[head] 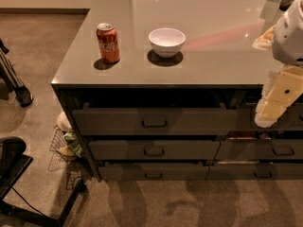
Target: Open top drawer
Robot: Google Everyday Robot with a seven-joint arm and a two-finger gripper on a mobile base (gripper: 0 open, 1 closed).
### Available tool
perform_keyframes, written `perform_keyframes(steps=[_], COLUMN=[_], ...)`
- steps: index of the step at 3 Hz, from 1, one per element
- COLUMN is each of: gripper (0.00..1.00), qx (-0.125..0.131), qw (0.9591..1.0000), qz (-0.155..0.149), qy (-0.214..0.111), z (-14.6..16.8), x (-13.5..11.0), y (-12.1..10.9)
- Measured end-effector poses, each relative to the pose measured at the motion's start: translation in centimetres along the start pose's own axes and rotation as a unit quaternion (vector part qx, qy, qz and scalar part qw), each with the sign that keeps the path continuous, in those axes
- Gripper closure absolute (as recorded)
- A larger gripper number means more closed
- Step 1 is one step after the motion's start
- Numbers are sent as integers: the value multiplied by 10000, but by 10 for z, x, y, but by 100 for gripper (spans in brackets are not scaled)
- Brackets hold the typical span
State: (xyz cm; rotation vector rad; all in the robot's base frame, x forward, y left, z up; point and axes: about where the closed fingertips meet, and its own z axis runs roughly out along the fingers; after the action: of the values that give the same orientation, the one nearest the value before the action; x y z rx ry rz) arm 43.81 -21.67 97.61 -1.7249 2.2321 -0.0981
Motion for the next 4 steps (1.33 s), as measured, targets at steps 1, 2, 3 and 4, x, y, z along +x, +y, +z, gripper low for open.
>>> perform_keyframes(steps=[1,2,3,4], gripper=[0,0,0,0], qx=[0,101,249,457], qw=[10000,9995,9982,9977], qz=[0,-61,-81,-90], qy=[0,-290,-536,-485], z=[0,15,57,113], x=[0,-8,-11,-10], y=[0,-8,-10,-6])
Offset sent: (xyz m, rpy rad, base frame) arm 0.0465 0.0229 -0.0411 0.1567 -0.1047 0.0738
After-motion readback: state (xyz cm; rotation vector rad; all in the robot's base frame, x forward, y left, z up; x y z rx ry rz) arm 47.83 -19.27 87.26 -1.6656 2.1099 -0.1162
